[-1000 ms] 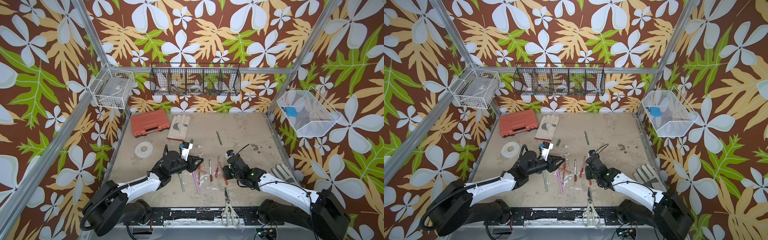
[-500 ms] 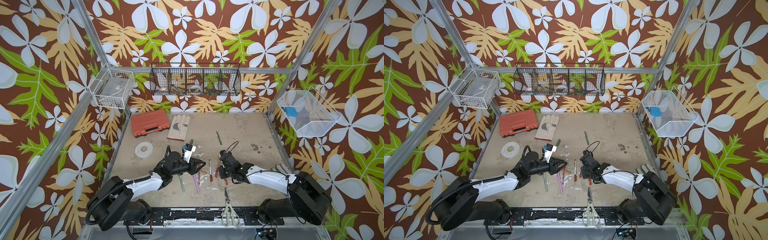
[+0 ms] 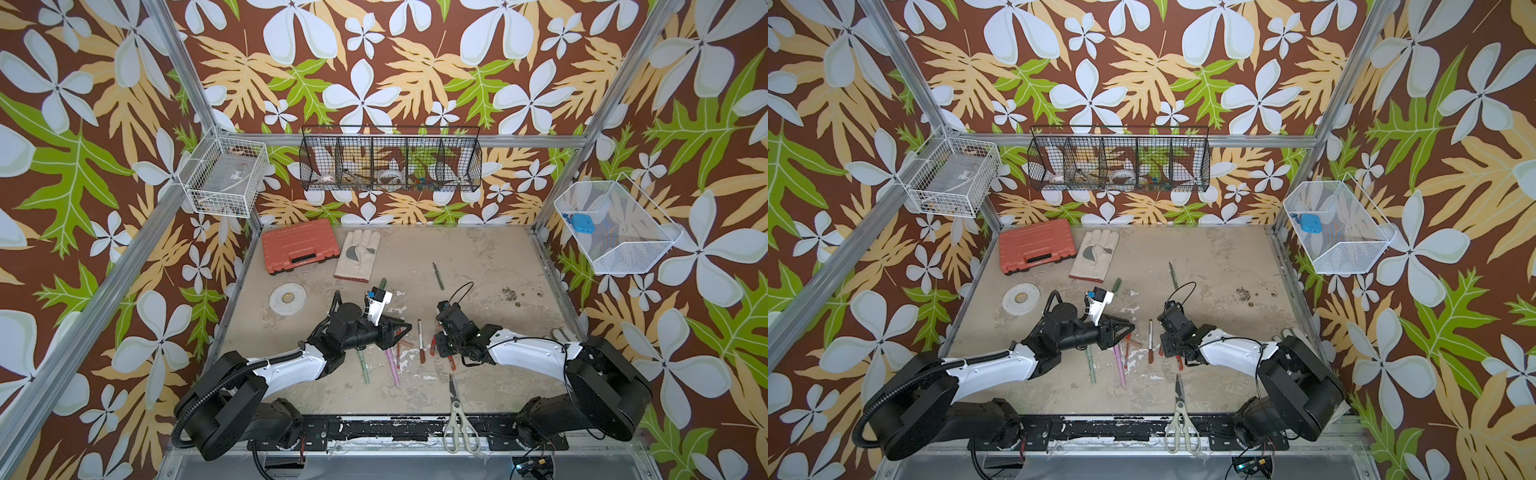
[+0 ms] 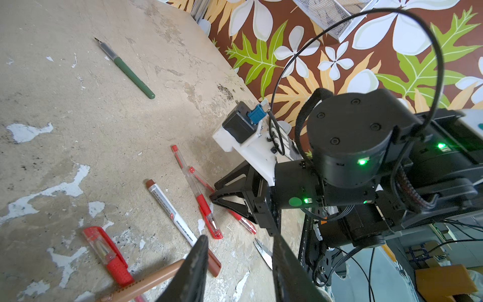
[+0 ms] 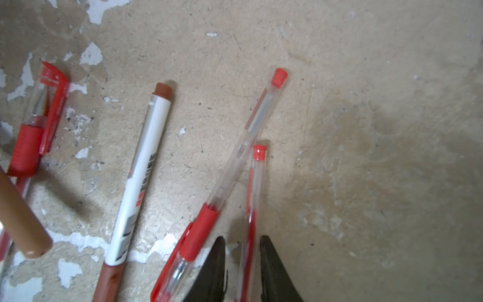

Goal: Remove pen caps from pens
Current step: Pick up the pen from the center of the table.

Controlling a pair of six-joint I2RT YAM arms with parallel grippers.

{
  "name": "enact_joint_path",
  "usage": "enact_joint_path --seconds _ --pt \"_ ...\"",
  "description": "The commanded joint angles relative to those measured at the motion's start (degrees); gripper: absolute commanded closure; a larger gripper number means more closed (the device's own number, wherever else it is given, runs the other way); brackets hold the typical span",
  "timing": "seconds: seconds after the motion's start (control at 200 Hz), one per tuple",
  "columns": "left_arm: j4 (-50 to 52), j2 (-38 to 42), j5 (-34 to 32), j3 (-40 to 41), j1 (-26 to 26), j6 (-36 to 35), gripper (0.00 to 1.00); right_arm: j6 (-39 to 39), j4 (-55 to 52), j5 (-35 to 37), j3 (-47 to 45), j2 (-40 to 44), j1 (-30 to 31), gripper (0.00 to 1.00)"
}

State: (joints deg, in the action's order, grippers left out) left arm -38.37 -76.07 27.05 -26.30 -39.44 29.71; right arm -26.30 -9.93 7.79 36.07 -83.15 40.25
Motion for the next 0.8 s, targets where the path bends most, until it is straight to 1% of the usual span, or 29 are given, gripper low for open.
enact_joint_path --seconds 0.0,0.285,0.375,0.515,0.791 --pt "-1.17 0.01 0.29 -0.15 0.02 -0.45 0.58 0.55 0.69 0.87 -0.03 -0.38 0.0 0.75" --pt "-0.15 -2.04 1.8 -1.33 -0.02 -0.79 0.58 0.55 0.97 0.73 -0.13 -1.6 0.0 0.78" --pt "1.51 -3.19 2.25 -2.4 0.02 -1.33 0.58 0.73 0.83 0.53 0.13 -1.97 -0.04 0.81" --pt "1.98 -3.73 2.25 -2.79 -0.02 -1.51 0.58 0.82 0.3 1.2 0.33 -1.37 -0.06 0.83" --pt "1.72 -3.74 1.88 -2.61 -0.02 -1.42 0.58 0.99 -0.92 2.4 0.92 0.77 0.0 0.95"
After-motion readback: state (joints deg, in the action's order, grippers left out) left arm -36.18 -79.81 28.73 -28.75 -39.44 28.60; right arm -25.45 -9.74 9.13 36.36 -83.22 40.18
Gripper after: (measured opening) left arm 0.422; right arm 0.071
